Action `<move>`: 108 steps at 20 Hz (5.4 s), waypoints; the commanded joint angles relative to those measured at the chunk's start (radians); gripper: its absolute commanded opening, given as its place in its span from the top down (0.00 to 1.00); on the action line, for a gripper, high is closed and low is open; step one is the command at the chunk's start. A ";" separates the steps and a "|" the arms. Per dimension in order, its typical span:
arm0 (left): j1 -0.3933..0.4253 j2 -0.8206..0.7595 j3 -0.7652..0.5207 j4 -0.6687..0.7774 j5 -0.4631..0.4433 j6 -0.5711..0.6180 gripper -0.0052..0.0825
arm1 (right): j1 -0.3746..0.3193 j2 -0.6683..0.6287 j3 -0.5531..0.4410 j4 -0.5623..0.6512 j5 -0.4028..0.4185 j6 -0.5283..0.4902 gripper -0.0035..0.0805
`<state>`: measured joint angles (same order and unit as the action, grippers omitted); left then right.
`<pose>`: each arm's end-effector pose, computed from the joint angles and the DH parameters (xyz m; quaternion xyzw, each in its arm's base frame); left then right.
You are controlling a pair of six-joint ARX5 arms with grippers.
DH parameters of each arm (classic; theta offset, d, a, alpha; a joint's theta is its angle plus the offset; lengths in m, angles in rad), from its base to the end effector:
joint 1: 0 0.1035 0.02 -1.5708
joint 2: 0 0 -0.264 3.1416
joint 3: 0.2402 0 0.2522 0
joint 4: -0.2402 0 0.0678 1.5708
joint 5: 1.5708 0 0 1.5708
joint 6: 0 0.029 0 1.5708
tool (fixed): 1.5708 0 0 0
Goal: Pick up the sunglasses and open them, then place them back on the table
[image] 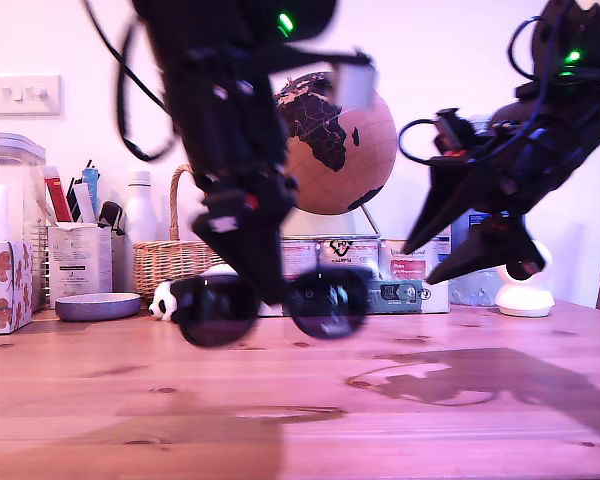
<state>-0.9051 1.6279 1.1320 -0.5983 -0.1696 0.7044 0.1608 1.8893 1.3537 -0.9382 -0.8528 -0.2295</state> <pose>0.2035 -0.2512 0.2176 0.5248 0.3135 -0.4424 0.6562 0.3443 0.0780 0.1943 0.1523 0.5869 0.4295 0.6693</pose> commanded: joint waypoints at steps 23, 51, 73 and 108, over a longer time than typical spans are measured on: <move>-0.015 -0.206 -0.480 0.752 -0.036 0.385 0.96 | 0.086 0.004 0.000 -0.055 -0.192 -0.360 0.60; -0.015 -0.045 -0.428 0.996 0.193 1.103 0.96 | 0.157 0.004 0.199 -0.156 0.157 0.086 0.60; -0.013 -0.045 -0.403 1.006 0.345 1.076 0.95 | 0.157 0.005 0.199 -0.135 0.096 -0.200 0.65; 0.017 -0.045 -0.393 0.962 0.406 1.072 0.95 | 0.235 0.018 0.199 -0.219 0.482 0.025 0.65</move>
<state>-0.8940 1.5753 0.7258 0.3496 0.2405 1.7832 0.4007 1.8893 1.5501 -1.1545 -0.3870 -0.2062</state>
